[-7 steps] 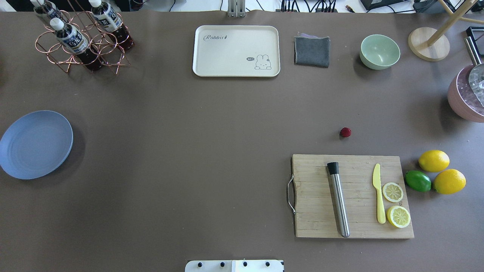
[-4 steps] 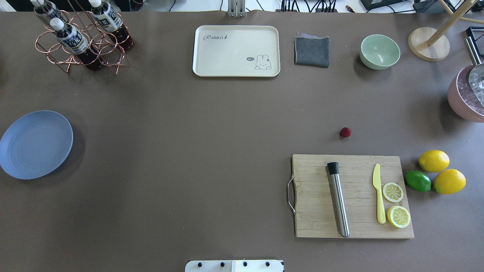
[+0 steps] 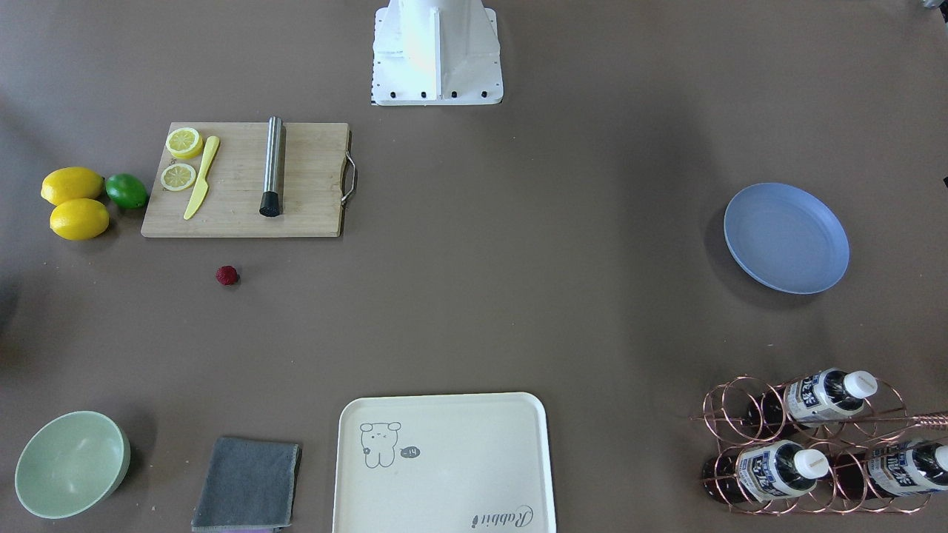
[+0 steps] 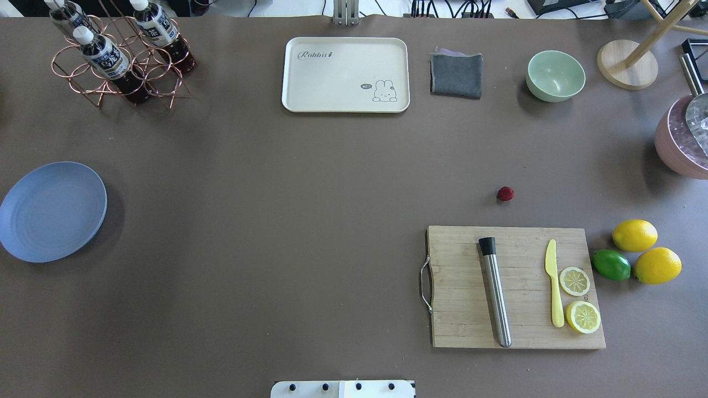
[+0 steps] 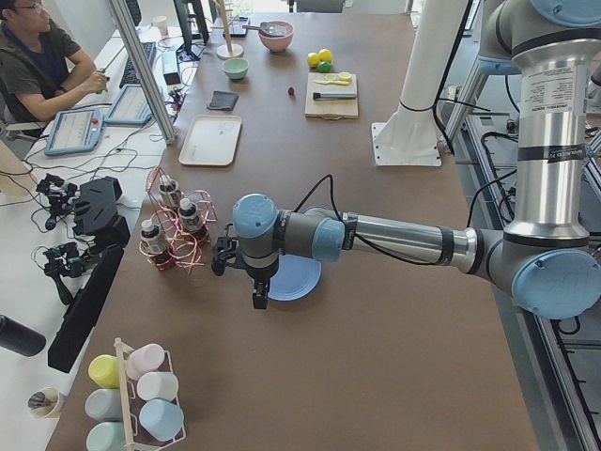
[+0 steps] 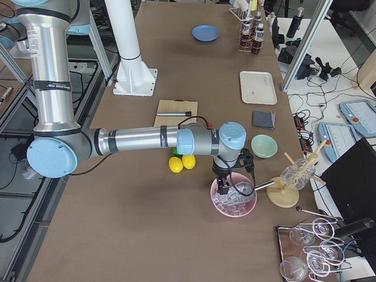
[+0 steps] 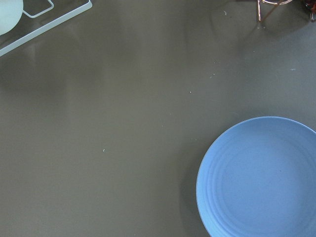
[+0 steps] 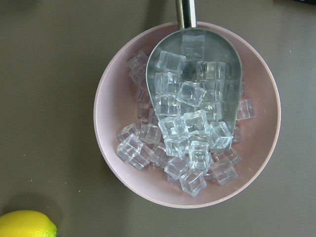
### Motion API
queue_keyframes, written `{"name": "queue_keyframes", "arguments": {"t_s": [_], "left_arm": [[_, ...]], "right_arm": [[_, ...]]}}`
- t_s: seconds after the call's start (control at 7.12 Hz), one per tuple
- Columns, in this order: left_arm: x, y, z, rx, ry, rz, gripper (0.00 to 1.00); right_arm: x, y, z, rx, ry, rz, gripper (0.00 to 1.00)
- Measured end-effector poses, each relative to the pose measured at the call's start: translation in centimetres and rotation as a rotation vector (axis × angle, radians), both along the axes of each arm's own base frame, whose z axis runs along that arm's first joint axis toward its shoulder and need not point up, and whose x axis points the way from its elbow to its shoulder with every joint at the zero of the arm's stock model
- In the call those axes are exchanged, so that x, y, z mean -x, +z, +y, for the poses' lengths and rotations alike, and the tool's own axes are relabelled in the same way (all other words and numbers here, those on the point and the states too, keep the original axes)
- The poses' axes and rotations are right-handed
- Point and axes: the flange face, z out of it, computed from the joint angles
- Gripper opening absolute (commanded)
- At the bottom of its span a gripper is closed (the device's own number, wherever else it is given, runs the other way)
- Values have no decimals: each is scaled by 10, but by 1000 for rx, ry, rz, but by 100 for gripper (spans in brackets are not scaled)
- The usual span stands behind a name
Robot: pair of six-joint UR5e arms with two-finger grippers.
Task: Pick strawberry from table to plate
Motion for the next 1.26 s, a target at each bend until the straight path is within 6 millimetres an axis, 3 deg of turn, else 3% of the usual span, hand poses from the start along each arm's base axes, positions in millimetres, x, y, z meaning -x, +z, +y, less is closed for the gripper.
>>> {"name": "queue_keyframes", "arguments": {"t_s": [0.98,1.26], "left_arm": [[2,2,1,8,-9,5,99],[6,3,11,-15,-16,8,99]], "right_arm": [[0,6,5,16,1,-5,100],[0,8,7,19,1,-4,100]]}}
